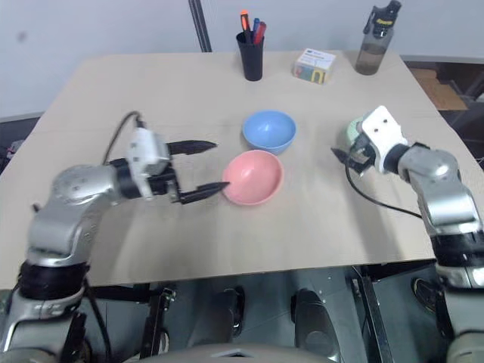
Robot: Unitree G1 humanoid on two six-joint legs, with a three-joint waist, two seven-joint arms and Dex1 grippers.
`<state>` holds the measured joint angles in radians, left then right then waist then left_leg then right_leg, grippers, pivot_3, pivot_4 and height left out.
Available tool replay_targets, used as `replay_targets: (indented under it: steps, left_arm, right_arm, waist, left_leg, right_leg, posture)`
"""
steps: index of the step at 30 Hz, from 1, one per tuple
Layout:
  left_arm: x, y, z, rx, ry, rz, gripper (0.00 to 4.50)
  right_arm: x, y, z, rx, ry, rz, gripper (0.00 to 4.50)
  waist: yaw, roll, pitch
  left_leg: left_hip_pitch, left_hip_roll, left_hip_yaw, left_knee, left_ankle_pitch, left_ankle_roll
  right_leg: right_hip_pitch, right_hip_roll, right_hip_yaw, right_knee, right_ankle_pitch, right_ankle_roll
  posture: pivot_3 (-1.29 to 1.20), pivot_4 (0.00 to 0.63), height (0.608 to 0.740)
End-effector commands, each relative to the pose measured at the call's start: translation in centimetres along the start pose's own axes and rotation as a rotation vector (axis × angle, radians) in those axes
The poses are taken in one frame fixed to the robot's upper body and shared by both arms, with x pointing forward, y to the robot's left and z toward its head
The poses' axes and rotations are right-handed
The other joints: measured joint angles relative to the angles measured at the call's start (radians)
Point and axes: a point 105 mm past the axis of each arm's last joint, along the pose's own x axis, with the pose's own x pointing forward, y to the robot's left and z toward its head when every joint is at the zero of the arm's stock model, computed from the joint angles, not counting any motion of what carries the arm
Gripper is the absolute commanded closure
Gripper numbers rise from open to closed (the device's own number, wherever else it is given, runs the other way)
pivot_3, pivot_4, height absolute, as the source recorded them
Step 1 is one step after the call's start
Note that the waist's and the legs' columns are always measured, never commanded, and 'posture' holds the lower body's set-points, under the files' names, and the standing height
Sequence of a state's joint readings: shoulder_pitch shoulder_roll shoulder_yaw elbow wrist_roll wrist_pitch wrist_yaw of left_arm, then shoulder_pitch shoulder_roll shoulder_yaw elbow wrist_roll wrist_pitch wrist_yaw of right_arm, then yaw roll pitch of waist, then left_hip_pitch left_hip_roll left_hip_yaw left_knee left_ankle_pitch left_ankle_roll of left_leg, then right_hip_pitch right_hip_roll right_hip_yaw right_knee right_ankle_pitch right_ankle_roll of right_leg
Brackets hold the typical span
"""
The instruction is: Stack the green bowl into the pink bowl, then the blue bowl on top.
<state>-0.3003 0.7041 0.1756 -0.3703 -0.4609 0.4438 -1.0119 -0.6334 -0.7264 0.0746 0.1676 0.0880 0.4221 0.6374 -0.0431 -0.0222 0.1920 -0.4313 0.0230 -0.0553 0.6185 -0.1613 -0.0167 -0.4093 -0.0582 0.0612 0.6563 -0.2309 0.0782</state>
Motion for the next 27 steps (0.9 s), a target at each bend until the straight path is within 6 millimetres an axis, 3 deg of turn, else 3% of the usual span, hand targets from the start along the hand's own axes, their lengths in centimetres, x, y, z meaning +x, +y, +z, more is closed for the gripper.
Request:
replay_targets:
  steps: [1, 3, 7, 8, 10, 11, 15, 19, 22, 23, 25, 27]
  left_arm:
    - [-1.2, -0.6, 1.4, 0.017, -0.038, 0.018, 0.03]
    - [-1.4, -0.5, 1.7, 0.007, -0.052, 0.041, 0.03]
    - [-2.9, -1.0, 2.5, -0.056, -0.098, 0.043, 0.01]
    - [-3.3, -1.4, 2.7, -0.079, -0.11, 0.028, 0.0]
    - [-3.8, -1.8, 3.0, -0.094, -0.128, 0.018, 0.0]
    - [-4.0, -1.7, 3.0, -0.09, -0.131, 0.031, 0.0]
    - [-4.0, -1.4, 3.1, -0.108, -0.143, 0.068, 0.0]
    - [-4.2, -1.3, 3.3, -0.14, -0.171, 0.07, 0.0]
    - [-4.5, -0.8, 3.1, -0.141, -0.178, 0.099, 0.0]
    - [-4.6, -0.6, 2.9, -0.138, -0.176, 0.112, 0.0]
    - [-5.0, 0.1, 2.6, -0.129, -0.175, 0.156, 0.0]
    - [-5.3, 0.4, 2.3, -0.124, -0.171, 0.182, 0.0]
  right_arm:
    - [1.7, -1.2, -0.7, -0.004, 0.071, -0.039, 0.01]
    - [2.2, -1.4, -1.0, 0.014, 0.089, -0.041, 0.01]
    - [3.2, -1.6, -1.4, 0.045, 0.12, -0.011, 1.66]
    - [3.4, -1.7, -1.5, 0.049, 0.129, -0.01, 2.43]
    - [3.6, -1.7, -1.7, 0.05, 0.139, -0.006, 2.64]
    - [3.7, -1.7, -1.7, 0.05, 0.141, -0.005, 3.24]
    - [4.0, -1.6, -1.8, 0.044, 0.143, 0.002, 4.45]
    - [3.7, -1.6, -1.2, 0.01, 0.118, 0.015, 4.45]
    - [3.1, -0.9, 1.0, -0.038, 0.002, 0.071, 4.45]
    - [2.5, 0.3, 2.7, -0.051, -0.093, 0.151, 4.45]
    - [-0.8, 5.5, 7.1, -0.033, -0.307, 0.439, 4.45]
    - [-3.5, 9.1, 9.2, -0.023, -0.391, 0.609, 4.45]
  waist:
    - [0.002, 0.0, 0.0]
    - [0.005, 0.0, 0.0]
    - [0.001, 0.0, 0.0]
    - [0.001, 0.0, 0.0]
    - [-0.001, 0.0, 0.0]
    - [-0.003, 0.0, 0.0]
    - [-0.001, 0.0, 0.0]
    - [0.0, 0.0, 0.0]
    - [0.0, 0.001, 0.001]
    - [0.0, 0.001, 0.001]
    - [0.001, 0.001, 0.001]
    - [-0.001, 0.001, 0.001]
  left_leg:
    - [0.0, 0.0, 0.0, 0.0, 0.0, 0.0]
    - [-0.001, 0.0, 0.0, 0.0, 0.0, 0.0]
    - [-0.001, 0.0, 0.0, 0.0, 0.0, 0.0]
    - [-0.001, 0.0, 0.0, -0.001, 0.0, 0.0]
    - [-0.001, 0.0, 0.0, -0.001, 0.0, 0.0]
    - [-0.001, 0.0, 0.0, -0.001, 0.0, 0.0]
    - [0.0, 0.0, 0.001, -0.001, 0.0, 0.0]
    - [0.0, 0.0, 0.001, -0.001, 0.0, 0.0]
    - [0.0, 0.0, 0.001, -0.001, 0.0, 0.0]
    - [-0.001, 0.0, 0.001, -0.002, 0.0, 0.0]
    - [-0.001, 0.0, 0.001, -0.003, 0.0, 0.0]
    - [-0.001, 0.0, 0.0, -0.005, 0.0, 0.0]
  right_leg:
    - [0.0, 0.0, 0.0, 0.0, 0.0, 0.0]
    - [0.0, 0.0, 0.0, -0.001, 0.002, 0.003]
    - [0.0, 0.0, 0.0, -0.001, 0.002, 0.003]
    - [0.0, 0.0, 0.0, -0.001, 0.002, 0.003]
    - [0.0, 0.0, 0.0, -0.001, 0.002, 0.003]
    - [0.0, 0.0, 0.0, -0.002, 0.002, 0.003]
    - [0.0, 0.0, 0.001, -0.001, 0.002, 0.003]
    - [0.0, 0.0, 0.001, -0.001, 0.002, 0.003]
    - [0.0, 0.0, 0.001, -0.002, 0.002, 0.003]
    - [0.0, 0.0, 0.001, -0.001, 0.002, 0.003]
    - [-0.001, 0.0, 0.001, -0.001, 0.002, 0.003]
    - [-0.002, 0.0, 0.0, -0.001, 0.002, 0.003]
  posture:
    - [0.0, 0.15, 0.74]
    - [0.0, 0.15, 0.74]
    - [0.0, 0.15, 0.74]
    - [0.0, 0.15, 0.74]
    - [0.0, 0.15, 0.74]
    - [0.0, 0.15, 0.74]
    - [0.0, 0.15, 0.74]
    - [0.0, 0.15, 0.74]
    - [0.0, 0.15, 0.74]
    - [0.0, 0.15, 0.74]
    - [0.0, 0.15, 0.74]
    - [0.0, 0.15, 0.74]
